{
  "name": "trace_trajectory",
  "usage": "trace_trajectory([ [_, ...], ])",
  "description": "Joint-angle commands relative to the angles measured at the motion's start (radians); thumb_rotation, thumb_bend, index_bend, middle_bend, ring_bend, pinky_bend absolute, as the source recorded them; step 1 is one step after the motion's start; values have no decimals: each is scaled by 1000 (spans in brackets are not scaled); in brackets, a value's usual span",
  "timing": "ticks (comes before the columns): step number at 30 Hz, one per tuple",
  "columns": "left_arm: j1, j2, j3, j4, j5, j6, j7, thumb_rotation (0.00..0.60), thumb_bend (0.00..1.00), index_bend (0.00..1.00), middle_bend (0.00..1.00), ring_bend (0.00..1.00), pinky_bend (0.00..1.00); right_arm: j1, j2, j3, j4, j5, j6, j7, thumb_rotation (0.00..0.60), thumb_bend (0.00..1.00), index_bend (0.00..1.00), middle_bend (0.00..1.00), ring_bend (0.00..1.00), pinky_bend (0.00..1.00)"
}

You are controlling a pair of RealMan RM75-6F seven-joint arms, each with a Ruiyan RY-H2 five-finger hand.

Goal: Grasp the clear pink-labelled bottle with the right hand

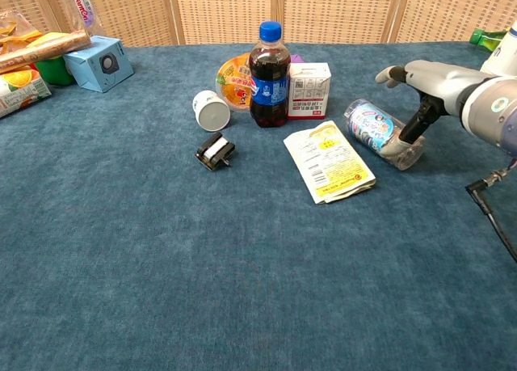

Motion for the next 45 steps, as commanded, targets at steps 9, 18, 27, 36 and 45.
trace_trajectory([
  [9, 1, -2, -1, 1, 1, 4, 4, 600, 172, 248, 0, 0, 0, 21, -15, -1, 47, 16, -27, -4, 600, 143, 0, 0, 0, 4],
  [18, 1, -5, -4, 2, -2, 5, 12, 600, 172, 248, 0, 0, 0, 37, -30, 10, 92, 28, -58, 16, 600, 178, 10, 180, 168, 377],
  [27, 1, -6, -4, 3, -1, 6, 16, 600, 172, 249, 0, 0, 0, 30, -33, 9, 94, 3, -36, 40, 600, 294, 316, 546, 484, 659],
  [36, 0, -5, -2, 2, 4, 7, 11, 600, 173, 249, 0, 0, 0, -1, 26, 25, -15, -52, 28, 71, 600, 321, 344, 574, 503, 676],
  [45, -1, -3, 0, 0, 6, 2, -2, 600, 171, 248, 0, 0, 0, -36, 125, 56, -206, -117, 126, 73, 600, 316, 344, 575, 503, 676],
])
